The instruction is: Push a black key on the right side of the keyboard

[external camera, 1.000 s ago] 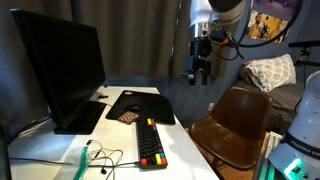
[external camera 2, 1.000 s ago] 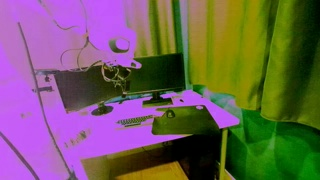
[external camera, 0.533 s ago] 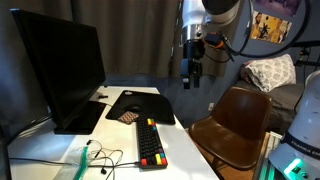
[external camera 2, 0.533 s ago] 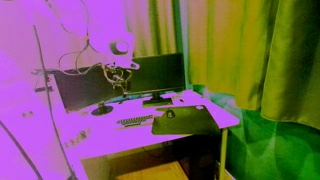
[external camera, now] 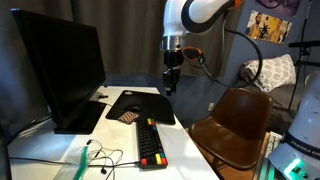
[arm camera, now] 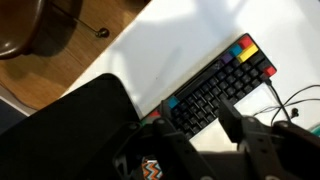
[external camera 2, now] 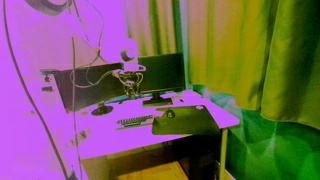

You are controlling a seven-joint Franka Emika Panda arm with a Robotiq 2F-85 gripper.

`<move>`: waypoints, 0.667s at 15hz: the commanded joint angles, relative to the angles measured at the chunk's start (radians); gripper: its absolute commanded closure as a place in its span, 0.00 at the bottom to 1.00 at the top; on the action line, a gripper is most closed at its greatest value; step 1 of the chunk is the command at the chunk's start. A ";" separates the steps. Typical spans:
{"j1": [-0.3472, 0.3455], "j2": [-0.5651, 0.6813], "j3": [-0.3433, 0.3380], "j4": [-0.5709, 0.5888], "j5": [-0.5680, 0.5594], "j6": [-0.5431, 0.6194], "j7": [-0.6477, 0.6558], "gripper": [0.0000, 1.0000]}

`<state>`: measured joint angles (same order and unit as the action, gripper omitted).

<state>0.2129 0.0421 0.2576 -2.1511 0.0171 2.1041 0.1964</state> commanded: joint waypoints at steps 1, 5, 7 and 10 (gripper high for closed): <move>0.010 0.104 -0.019 0.085 -0.034 0.077 -0.006 0.77; 0.012 0.204 -0.027 0.129 -0.050 0.171 -0.096 0.99; 0.013 0.170 -0.029 0.097 -0.021 0.156 -0.075 0.93; 0.013 0.202 -0.032 0.115 -0.023 0.168 -0.095 0.99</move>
<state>0.2130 0.2442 0.2391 -2.0383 -0.0102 2.2755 0.1043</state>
